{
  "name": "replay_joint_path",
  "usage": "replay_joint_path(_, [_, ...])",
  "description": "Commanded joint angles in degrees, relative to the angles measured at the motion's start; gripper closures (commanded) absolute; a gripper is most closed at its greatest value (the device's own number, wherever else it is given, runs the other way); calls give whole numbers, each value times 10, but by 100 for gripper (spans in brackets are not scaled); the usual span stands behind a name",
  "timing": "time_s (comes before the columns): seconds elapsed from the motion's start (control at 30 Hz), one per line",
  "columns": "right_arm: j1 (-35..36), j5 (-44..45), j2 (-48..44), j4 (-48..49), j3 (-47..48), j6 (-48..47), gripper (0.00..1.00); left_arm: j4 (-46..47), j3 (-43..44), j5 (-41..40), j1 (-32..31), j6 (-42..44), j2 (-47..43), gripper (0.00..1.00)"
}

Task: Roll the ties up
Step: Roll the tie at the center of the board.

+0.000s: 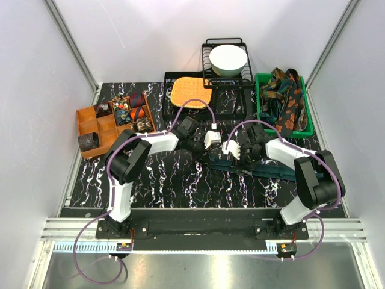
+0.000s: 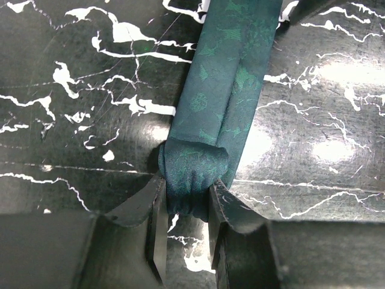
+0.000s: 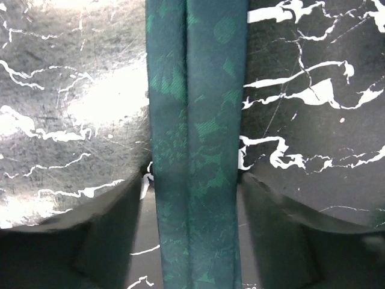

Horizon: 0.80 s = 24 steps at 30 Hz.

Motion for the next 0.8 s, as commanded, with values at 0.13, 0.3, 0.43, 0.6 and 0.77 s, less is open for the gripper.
replay_joint_path(0.13, [6, 28, -10, 22, -21, -55, 56, -92, -18, -82, 15, -19, 40, 100])
replay_joint_path(0.3, [7, 35, -12, 30, -30, -57, 63, -87, -21, -85, 15, -28, 39, 100])
replay_joint_path(0.43, [7, 43, -16, 30, -29, -53, 48, -69, -38, -97, 15, -36, 30, 100])
replay_joint_path(0.6, [4, 28, -76, 3, -11, 4, 21, -41, -61, -123, 11, -48, 13, 100])
replay_joint_path(0.77, [-22, 2, -131, -46, 37, 169, 8, 18, -113, -165, -8, -40, -21, 100])
